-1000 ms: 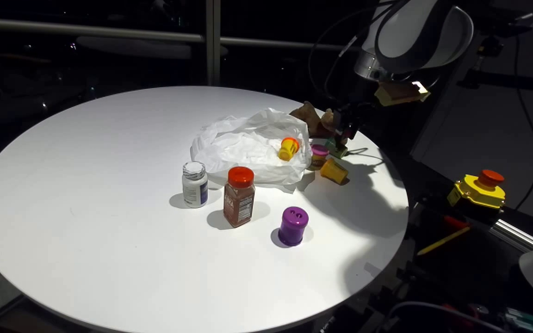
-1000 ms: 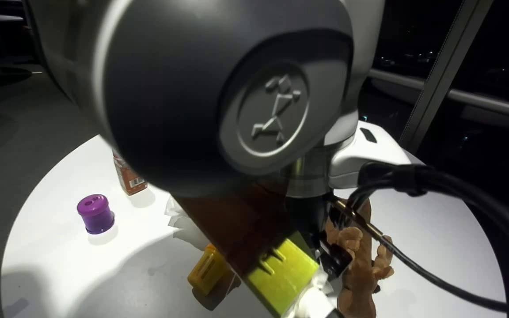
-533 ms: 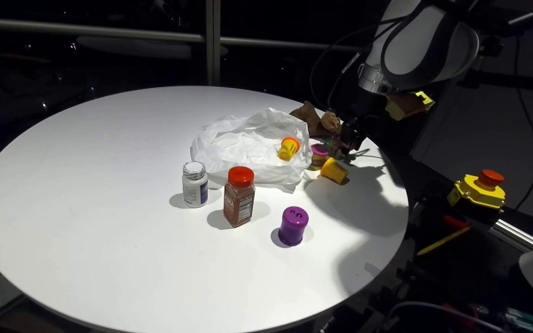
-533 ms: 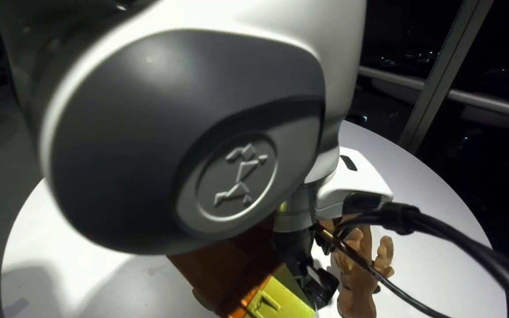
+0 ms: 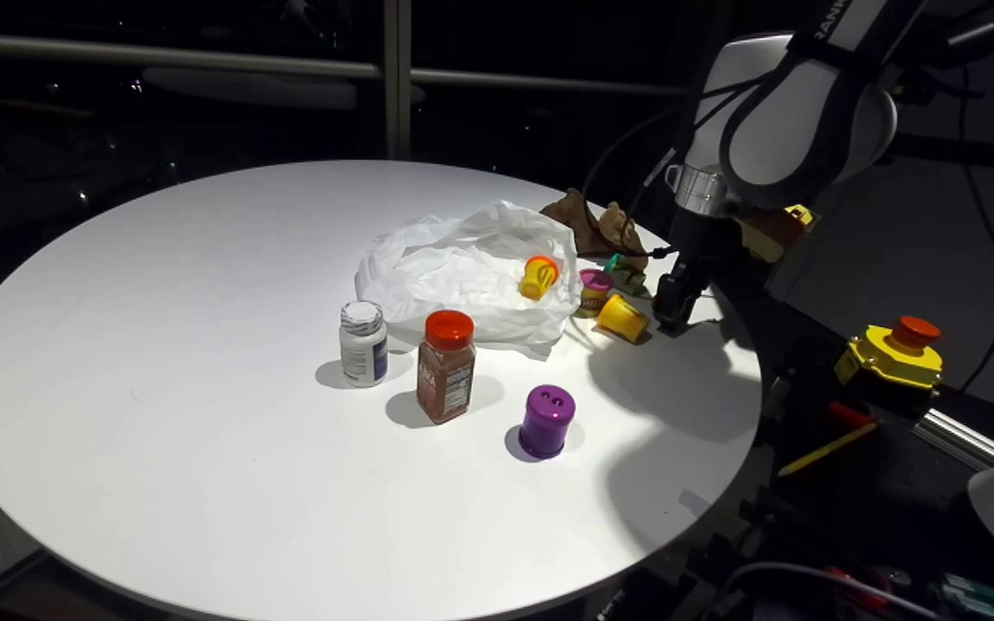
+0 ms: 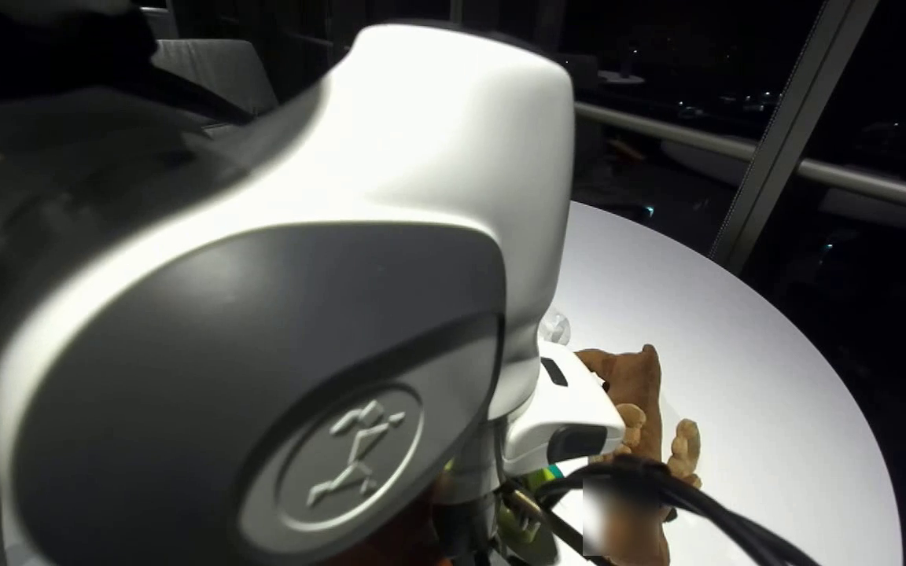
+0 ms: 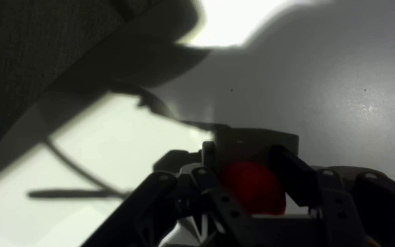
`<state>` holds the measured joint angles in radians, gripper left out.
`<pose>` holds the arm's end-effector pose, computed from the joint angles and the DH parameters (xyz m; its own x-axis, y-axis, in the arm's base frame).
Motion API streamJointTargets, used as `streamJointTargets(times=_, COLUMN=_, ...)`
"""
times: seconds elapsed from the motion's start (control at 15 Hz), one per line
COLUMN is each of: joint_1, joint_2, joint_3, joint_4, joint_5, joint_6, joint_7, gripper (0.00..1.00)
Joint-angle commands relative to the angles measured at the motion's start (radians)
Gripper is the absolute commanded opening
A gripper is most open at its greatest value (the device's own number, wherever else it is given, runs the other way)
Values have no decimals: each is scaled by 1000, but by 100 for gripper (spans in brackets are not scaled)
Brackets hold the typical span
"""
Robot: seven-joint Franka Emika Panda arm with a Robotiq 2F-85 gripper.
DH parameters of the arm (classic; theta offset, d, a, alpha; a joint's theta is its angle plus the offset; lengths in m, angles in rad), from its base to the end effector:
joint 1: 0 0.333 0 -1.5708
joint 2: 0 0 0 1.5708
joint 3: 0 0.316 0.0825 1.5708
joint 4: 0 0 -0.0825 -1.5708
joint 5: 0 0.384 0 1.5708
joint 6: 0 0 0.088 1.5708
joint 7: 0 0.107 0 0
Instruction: Remove the contents in the plastic bag and put them on the table.
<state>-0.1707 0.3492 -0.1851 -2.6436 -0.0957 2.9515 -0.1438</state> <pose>0.3822 -0.1444 0.1258 0.9926 -0.1094 -0.0530 -0.1055 -0.9919 0.0705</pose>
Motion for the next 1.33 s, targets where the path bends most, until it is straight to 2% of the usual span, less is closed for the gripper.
streamJointTargets(times=0.0, joint_1=60, joint_2=77, joint_3=-58, joint_4=63, joint_5=-27, joint_6=52, joint_7=77, gripper=22)
streamJointTargets(times=0.2, joint_1=78, joint_2=77, joint_3=-72, joint_4=84, joint_5=-9, joint_6=60, joint_7=116, gripper=22)
streamJointTargets(times=0.27, joint_1=67, joint_2=64, joint_3=-64, joint_4=84, joint_5=-1, joint_6=62, joint_7=113, gripper=72)
streamJointTargets(times=0.33, joint_1=63, joint_2=50, joint_3=-67, joint_4=82, joint_5=0, joint_6=66, joint_7=115, gripper=73)
streamJointTargets(times=0.6, joint_1=24, joint_2=-49, joint_3=-70, joint_4=47, joint_5=20, joint_6=120, joint_7=105, gripper=99)
streamJointTargets(times=0.93, joint_1=27, joint_2=-182, joint_3=-75, joint_4=52, joint_5=31, joint_6=75, joint_7=126, gripper=100)
streamJointTargets(times=1.13, joint_1=42, joint_2=-238, joint_3=-24, joint_4=87, joint_5=47, joint_6=8, joint_7=145, gripper=100)
streamJointTargets(times=1.27, joint_1=62, joint_2=-249, joint_3=34, joint_4=130, joint_5=94, joint_6=-50, joint_7=176, gripper=100)
